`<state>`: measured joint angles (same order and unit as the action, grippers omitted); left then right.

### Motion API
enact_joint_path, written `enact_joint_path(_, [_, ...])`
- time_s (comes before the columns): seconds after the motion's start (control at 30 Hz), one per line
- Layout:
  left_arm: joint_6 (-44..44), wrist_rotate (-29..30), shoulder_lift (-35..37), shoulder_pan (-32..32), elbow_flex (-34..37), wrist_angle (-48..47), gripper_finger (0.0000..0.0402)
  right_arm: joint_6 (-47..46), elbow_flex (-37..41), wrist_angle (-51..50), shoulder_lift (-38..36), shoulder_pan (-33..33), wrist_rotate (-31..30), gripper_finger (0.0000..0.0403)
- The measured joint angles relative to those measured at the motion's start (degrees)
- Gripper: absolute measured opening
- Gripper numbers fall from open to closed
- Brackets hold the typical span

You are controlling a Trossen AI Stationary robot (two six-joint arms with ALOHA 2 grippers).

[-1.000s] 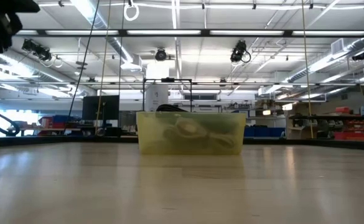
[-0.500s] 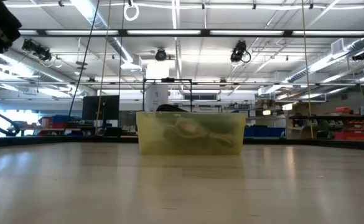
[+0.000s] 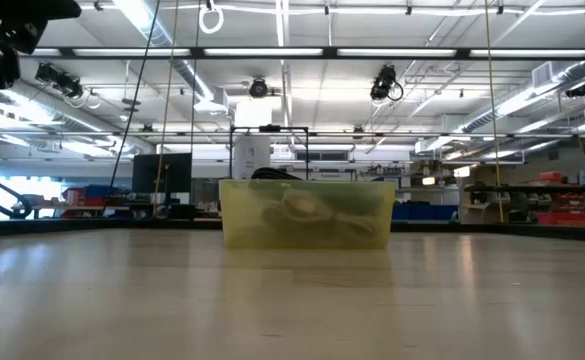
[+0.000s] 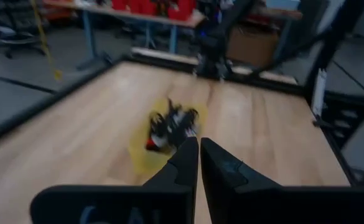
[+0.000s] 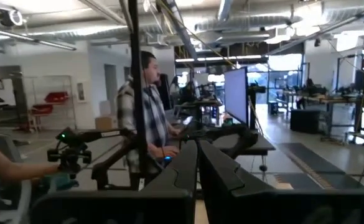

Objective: Pick and place USB-C Cables
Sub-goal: Return to Home Position

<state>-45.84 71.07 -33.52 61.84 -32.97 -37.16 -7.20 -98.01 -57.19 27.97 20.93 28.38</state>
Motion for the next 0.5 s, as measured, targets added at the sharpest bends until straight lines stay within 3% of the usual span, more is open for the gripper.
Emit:
enact_joint_path(0.27, [8.7,9.1,7.6,0.0,0.0,-0.2,0.0025,3.9,0.1,0.0,0.0,-0.9,-2.9,0.0022])
enact_joint_path(0.5, [18.5,9.9,16.2,0.0,0.0,0.0,0.0025,4.7,1.1,-0.2,0.0,-2.1,-3.4,0.0022])
